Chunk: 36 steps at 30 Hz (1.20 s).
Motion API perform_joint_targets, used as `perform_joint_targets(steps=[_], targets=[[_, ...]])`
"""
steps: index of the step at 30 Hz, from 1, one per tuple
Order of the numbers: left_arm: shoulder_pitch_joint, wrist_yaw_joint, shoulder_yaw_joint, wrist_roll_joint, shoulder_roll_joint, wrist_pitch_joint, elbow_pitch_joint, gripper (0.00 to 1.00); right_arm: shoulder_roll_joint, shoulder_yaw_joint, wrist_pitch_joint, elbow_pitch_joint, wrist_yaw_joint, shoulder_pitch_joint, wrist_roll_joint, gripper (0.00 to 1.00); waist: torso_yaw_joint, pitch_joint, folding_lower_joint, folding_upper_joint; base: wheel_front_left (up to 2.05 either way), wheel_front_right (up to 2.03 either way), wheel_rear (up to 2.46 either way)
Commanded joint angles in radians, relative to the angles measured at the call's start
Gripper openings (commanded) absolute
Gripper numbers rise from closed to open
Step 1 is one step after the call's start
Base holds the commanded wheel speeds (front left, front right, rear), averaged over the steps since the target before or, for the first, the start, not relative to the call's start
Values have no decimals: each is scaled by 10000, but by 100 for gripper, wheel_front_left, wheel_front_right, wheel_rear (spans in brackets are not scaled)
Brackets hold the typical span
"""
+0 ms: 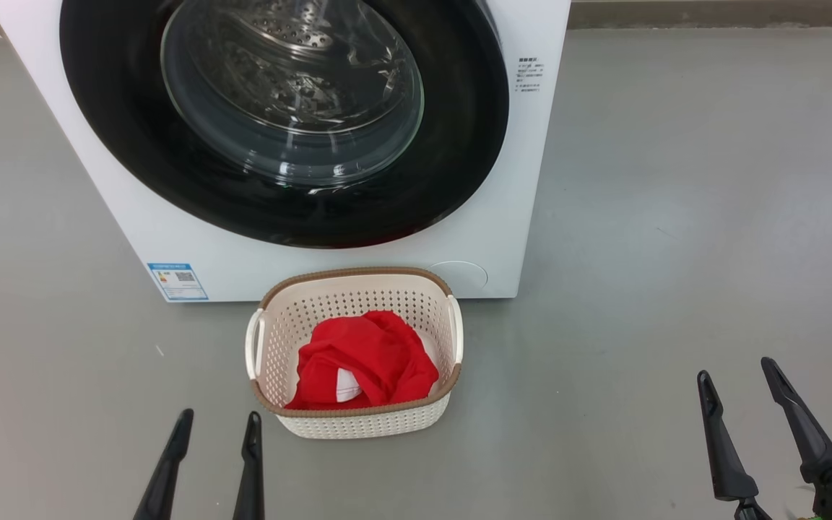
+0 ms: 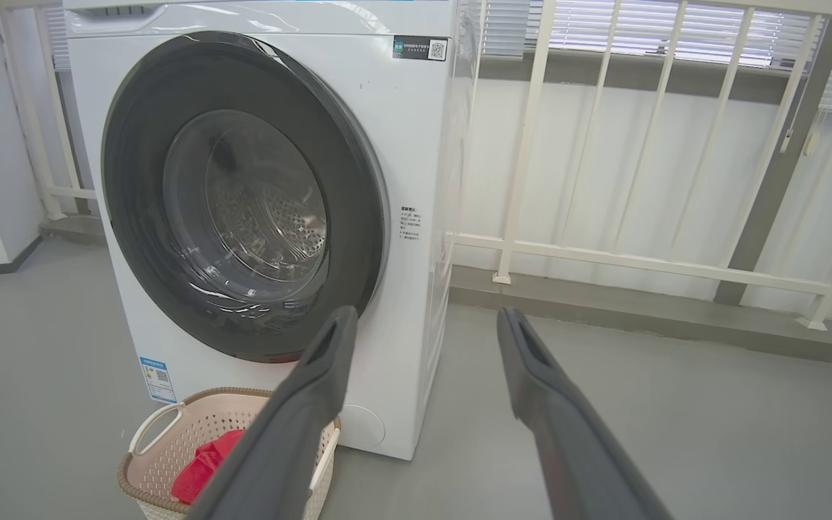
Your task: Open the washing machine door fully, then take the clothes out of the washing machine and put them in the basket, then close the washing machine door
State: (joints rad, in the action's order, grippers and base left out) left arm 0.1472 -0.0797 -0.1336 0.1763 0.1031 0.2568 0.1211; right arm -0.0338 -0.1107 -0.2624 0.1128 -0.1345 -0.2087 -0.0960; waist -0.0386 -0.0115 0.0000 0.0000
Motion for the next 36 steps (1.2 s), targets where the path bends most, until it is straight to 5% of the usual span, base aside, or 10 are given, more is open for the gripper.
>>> perform_joint_targets(steps=[1, 3, 4, 15, 36], targets=[[-170, -69, 340, -123, 59, 49, 294, 100, -164, 239, 6, 250, 38, 143, -32, 100, -15, -16, 0, 0, 0, 0, 0], [-183, -75, 344, -134, 53, 49, 342, 100, -164, 237, 6, 258, 38, 149, -27, 100, -25, -29, 0, 0, 0, 0, 0], [-3, -2, 2, -7, -2, 0, 23, 0, 6, 0, -4, -33, 0, 2, -1, 0, -23, -25, 0, 0, 0, 0, 0], [-68, 82, -10, 801, -63, -142, -638, 0, 81, 78, 129, -748, 2, 112, -837, 0, -2, -3, 22, 0, 0, 0, 0], [-569, 475, 238, 3484, 2, -642, -1291, 0, -118, 270, 635, -1304, 9, 702, -3665, 0, 70, -1, 0, 0, 0, 0, 0]])
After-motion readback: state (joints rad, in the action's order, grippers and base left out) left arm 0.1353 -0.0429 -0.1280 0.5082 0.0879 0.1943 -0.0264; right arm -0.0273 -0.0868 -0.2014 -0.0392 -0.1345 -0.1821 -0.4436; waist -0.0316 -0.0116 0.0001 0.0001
